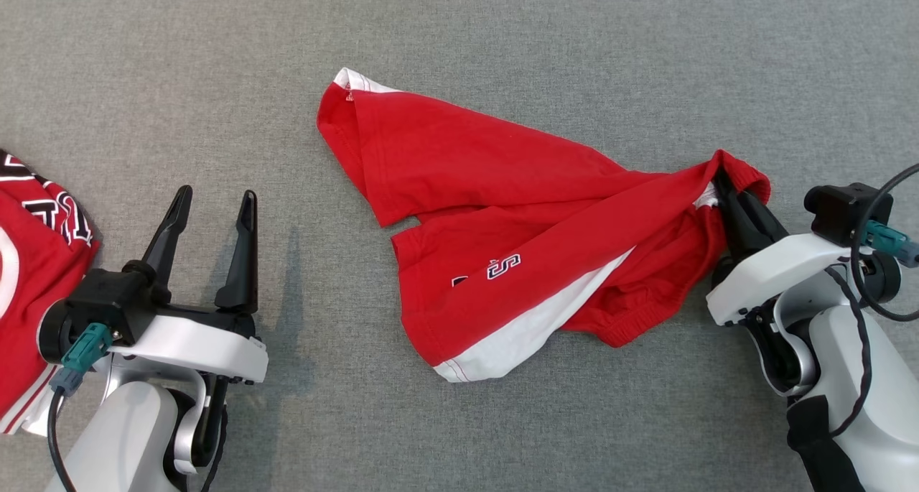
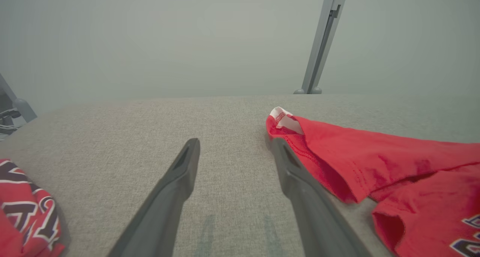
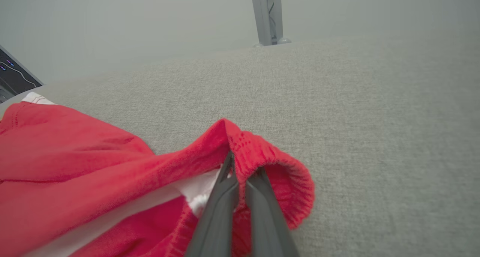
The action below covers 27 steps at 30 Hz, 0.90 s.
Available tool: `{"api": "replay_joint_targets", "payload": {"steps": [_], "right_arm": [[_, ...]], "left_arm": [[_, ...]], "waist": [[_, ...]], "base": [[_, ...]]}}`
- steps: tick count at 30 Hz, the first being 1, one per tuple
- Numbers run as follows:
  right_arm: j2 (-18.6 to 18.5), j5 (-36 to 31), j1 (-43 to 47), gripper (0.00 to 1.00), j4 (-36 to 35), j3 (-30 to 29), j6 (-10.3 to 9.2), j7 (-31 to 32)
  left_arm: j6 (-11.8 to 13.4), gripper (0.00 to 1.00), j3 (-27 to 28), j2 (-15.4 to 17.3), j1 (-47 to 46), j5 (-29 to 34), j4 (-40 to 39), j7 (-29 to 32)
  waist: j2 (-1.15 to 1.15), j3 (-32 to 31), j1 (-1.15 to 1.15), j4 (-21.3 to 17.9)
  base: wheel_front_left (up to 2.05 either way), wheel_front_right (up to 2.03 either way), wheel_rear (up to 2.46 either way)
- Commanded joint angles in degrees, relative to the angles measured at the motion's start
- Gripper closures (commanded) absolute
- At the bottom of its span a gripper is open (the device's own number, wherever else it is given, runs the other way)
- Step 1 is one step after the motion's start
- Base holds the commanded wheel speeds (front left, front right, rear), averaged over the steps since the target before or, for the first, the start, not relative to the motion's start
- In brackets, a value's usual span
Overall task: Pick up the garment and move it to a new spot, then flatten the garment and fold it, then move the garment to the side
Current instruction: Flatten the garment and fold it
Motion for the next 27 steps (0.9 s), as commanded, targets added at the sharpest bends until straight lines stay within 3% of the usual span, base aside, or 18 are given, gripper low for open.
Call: {"api": "replay_joint_targets", "payload": {"steps": [1,2,3,4,5,15,27], "right_arm": [[-0.6,0.6,-0.9,1.0,1.2,0.5,0.13,-0.7],[-0.8,0.9,-1.3,1.0,1.9,0.8,0.13,-1.1],[-0.9,1.1,-1.6,0.93,2.6,1.3,0.13,-1.6],[-0.9,1.4,-1.6,0.39,3.0,1.8,0.13,-2.1],[-1.0,1.8,-1.5,0.0,3.3,2.2,0.13,-2.7],[-2.8,4.8,4.3,0.0,-0.3,2.5,0.12,-6.4],[-1.9,3.6,14.3,0.0,-9.8,-1.3,0.12,-0.7]], "left_arm": [[-0.3,0.0,0.3,0.0,-0.9,0.3,0.3,-0.3],[-0.3,0.0,0.3,0.0,-1.0,0.3,0.4,-0.4],[-0.3,0.0,0.3,-0.1,-1.1,0.3,0.6,-0.5],[-0.3,0.0,0.4,-0.1,-1.1,0.2,0.7,-0.6],[-0.3,0.0,0.4,-0.1,-1.1,0.2,0.9,-0.6],[0.2,0.0,0.5,0.0,0.2,-0.1,1.5,-0.8],[1.7,0.0,1.0,0.8,3.0,-0.8,1.0,-0.5]], "waist": [[0.0,0.1,0.0,0.0],[0.0,0.1,0.0,-0.1],[0.0,0.1,0.0,-0.2],[0.0,0.0,0.0,-0.3],[0.0,-0.2,0.0,-0.5],[0.0,-2.9,0.0,-2.4],[0.0,-6.8,0.0,-3.7]], "base": [[0.0,0.0,0.0],[0.0,0.0,0.0],[0.0,0.0,0.0],[0.0,0.0,0.0],[0.0,0.0,0.0],[0.0,0.0,0.0],[0.0,0.0,0.0]]}}
